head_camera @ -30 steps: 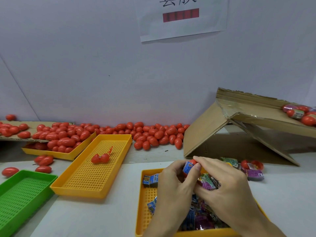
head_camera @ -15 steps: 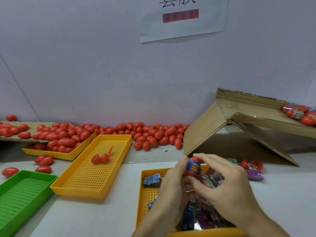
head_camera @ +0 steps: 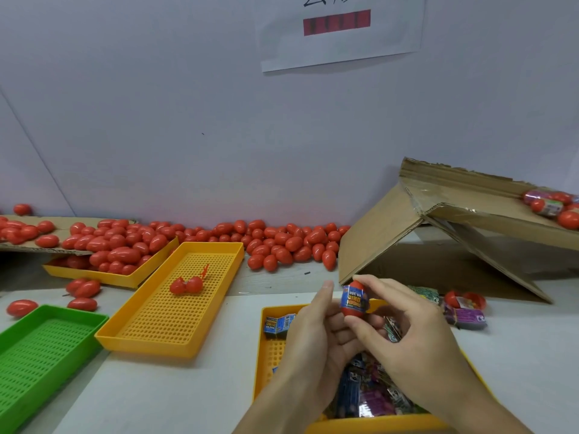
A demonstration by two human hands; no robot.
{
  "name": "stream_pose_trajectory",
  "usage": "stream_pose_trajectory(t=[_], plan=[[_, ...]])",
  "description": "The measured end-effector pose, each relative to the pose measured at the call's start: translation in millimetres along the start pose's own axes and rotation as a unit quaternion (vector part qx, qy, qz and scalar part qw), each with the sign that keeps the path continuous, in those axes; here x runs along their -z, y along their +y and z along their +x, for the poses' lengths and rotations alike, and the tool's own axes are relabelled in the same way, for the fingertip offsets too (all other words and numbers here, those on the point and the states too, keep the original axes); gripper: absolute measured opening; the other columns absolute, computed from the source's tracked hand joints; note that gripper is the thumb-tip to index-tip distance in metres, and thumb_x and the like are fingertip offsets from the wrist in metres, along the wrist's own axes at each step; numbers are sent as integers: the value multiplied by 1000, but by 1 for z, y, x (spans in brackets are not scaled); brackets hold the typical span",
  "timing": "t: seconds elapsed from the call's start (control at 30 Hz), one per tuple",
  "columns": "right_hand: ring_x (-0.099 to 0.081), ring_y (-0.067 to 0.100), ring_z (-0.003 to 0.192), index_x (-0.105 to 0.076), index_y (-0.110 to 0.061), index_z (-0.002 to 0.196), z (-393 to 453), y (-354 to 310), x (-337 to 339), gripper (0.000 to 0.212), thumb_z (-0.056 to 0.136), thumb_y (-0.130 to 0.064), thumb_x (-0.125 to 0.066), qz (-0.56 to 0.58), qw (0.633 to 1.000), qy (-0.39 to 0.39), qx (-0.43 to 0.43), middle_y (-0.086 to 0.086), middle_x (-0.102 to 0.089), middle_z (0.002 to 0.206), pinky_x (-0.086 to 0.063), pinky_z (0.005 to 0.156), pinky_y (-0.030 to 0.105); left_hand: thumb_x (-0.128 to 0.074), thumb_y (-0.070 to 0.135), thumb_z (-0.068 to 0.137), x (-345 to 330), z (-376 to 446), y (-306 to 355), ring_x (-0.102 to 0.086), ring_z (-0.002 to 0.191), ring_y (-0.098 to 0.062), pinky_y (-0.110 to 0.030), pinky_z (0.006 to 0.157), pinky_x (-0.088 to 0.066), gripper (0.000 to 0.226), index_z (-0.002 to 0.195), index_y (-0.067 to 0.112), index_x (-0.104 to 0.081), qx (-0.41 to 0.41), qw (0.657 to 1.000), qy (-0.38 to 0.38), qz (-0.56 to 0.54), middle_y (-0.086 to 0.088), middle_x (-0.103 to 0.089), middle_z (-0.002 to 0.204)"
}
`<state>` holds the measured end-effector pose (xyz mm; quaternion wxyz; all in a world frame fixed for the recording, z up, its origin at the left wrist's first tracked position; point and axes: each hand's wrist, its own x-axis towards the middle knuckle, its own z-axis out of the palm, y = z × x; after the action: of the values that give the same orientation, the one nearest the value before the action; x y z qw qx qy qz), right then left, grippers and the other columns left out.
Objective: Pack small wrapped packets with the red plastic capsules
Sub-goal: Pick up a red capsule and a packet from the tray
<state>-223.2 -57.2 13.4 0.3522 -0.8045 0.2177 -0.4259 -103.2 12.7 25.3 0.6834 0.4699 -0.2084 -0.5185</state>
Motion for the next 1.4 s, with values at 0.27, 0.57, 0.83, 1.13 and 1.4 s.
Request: stream_pose_trajectory(t=[0.27,0.57,0.83,1.13,1.4], plan=[[-66,11,104,-65,-29,127,0,1,1,53,77,-45,-69,29,999,1,-20,-16,-66,112,-57,84,28,-55,30,91,-2,-4,1,-73,70,-31,-34,63,-61,39,83,0,-79,-5,999,-46,-26,-29,-71,83],[-63,-5,113,-61,-41,121,3,2,0,46,76,-35,-70,149,985,-13,-82,-26,-70,113,-50,88,10,-65,29,85,1,0,-1,-74,88,-32,-33,73,-62,39,107,-3,-67,-51,999,-9,-3,-27,-73,97],[-63,-5,113,-55,-44,124,3,1,0,48,78,-33,-66,146,985,-27,-92,-26,-69,114,-51,86,10,-73,28,82,4,0,2,-73,81,-26,-27,69,-59,29,95,2,-70,-105,994,17,26,-21,-73,90],[-64,-2,112,-62,-36,123,5,1,5,39,84,-36,-60,160,984,12,-76,-20,-71,113,-51,89,12,-69,17,77,10,2,9,-73,94,-31,-27,74,-61,26,92,-2,-78,-72,993,11,-89,-24,-73,102],[-61,-7,110,-64,-41,116,6,6,5,28,89,-39,-56,127,986,10,-107,-26,-69,109,-47,83,5,-75,21,85,-12,46,55,-75,90,-23,-28,83,-59,40,110,-8,-65,-66,995,47,64,-16,-76,98]])
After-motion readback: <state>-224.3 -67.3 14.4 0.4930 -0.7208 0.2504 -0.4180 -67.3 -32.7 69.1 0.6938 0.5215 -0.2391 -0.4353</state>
